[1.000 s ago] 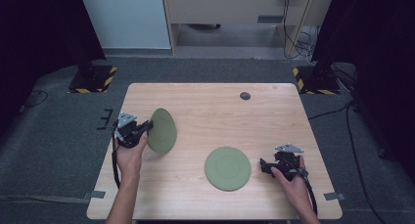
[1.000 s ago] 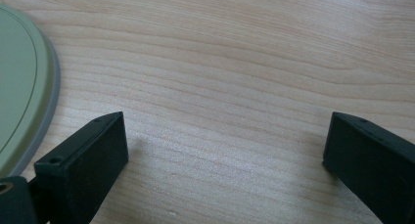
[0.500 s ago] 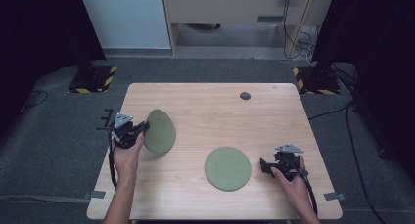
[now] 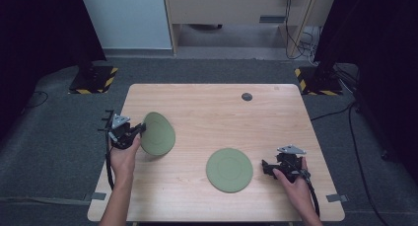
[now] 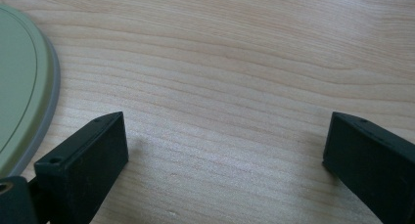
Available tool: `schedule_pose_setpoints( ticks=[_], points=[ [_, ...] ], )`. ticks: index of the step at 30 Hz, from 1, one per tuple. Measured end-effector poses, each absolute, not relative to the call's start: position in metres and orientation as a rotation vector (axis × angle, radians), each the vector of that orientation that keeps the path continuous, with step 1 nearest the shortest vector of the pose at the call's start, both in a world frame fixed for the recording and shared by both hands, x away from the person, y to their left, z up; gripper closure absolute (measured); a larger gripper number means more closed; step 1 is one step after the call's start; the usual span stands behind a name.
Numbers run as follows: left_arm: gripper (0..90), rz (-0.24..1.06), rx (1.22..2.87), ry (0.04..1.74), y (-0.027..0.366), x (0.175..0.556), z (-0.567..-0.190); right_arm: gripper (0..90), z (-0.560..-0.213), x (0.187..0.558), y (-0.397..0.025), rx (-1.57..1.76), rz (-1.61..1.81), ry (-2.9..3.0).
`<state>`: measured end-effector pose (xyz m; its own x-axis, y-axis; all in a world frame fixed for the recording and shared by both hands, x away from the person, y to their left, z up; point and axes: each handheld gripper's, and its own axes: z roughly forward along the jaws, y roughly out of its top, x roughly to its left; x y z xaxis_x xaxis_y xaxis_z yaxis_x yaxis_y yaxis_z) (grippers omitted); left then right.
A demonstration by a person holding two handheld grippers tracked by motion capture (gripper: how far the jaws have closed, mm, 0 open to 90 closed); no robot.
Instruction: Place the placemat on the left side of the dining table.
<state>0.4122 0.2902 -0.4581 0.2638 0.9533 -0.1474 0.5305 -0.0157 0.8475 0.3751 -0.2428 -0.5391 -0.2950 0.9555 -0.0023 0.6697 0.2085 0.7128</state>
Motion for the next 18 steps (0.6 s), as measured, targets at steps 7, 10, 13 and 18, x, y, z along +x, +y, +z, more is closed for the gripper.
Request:
schedule_pose_setpoints(
  ticks=[7, 10, 13, 18],
  points=[
    [85.4, 0.614, 1.69, 1.407, 0.297, 0.42, -0.466, 3.1, -0.539, 0.375, -0.243, 1.506, 0.854, 2.042],
    [85.4, 0.609, 1.701, 1.42, 0.301, 0.423, -0.47, 3.1, -0.539, 0.375, -0.243, 1.506, 0.854, 2.042],
    [85.3, 0.599, 1.704, 1.427, 0.306, 0.425, -0.474, 3.0, -0.539, 0.375, -0.243, 1.506, 0.854, 2.042],
    [85.3, 0.587, 1.718, 1.434, 0.311, 0.43, -0.481, 3.0, -0.539, 0.375, -0.243, 1.506, 0.854, 2.042]
  ],
)
